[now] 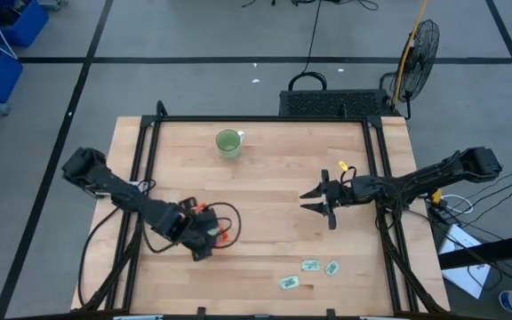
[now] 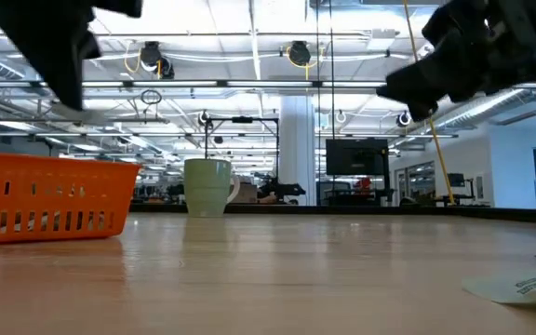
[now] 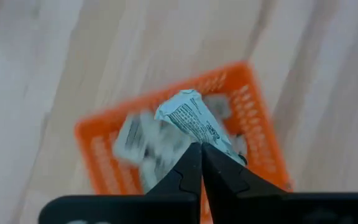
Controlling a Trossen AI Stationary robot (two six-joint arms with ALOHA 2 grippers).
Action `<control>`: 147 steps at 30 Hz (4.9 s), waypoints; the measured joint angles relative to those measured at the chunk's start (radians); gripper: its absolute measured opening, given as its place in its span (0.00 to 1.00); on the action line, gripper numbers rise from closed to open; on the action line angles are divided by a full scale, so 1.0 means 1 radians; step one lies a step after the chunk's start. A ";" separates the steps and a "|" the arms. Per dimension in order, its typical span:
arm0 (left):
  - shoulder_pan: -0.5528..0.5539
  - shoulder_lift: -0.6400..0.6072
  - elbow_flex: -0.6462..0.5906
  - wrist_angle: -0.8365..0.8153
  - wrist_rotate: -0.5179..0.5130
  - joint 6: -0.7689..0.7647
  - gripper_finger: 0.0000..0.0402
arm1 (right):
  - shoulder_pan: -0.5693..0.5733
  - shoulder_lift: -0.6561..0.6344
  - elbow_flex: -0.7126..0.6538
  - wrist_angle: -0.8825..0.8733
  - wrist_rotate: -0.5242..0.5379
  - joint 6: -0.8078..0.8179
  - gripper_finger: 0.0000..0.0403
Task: Pick and place Stevia / Truvia into bins
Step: Put the stevia packet into the orange basket
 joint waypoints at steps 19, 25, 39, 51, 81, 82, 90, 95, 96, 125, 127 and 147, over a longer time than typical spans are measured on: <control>0.044 0.127 0.000 -0.067 0.070 -0.055 0.17 | 0.014 0.000 -0.083 0.096 -0.102 0.071 0.31; 0.051 0.130 0.000 -0.056 0.030 0.047 0.35 | 0.038 0.000 -0.083 0.119 -0.102 0.022 0.31; 0.079 0.122 0.136 0.211 -0.071 0.205 0.32 | 0.182 0.125 0.130 -0.156 -0.072 -0.075 0.31; 0.100 0.121 0.137 0.377 -0.119 0.437 0.32 | 0.394 0.122 0.439 -1.039 -0.077 0.263 0.31; 0.201 0.121 0.137 0.378 -0.174 0.533 0.32 | 0.650 0.426 0.389 -0.977 -0.077 1.040 0.31; 0.201 0.121 0.137 0.378 -0.174 0.533 0.32 | 0.650 0.417 0.389 -0.977 -0.079 1.043 0.31; 0.201 0.121 0.136 0.378 -0.171 0.525 0.32 | 0.647 0.391 0.389 -0.935 -0.074 1.068 0.31; 0.201 0.121 0.136 0.377 -0.170 0.523 0.32 | 0.648 0.462 0.391 -0.925 -0.094 1.069 0.31; 0.201 0.121 0.136 0.375 -0.170 0.523 0.32 | 0.647 0.476 0.393 -0.925 -0.098 1.069 0.31; 0.203 0.121 0.136 0.425 -0.170 0.504 0.32 | 0.578 0.335 0.388 -0.908 0.631 0.547 0.01; 0.209 0.121 0.136 0.478 -0.170 0.466 0.32 | 0.561 0.344 0.388 -0.874 0.846 0.408 0.01; 0.307 0.290 0.135 0.979 -0.172 0.752 0.32 | 0.250 0.392 0.389 -0.289 0.739 -0.187 0.01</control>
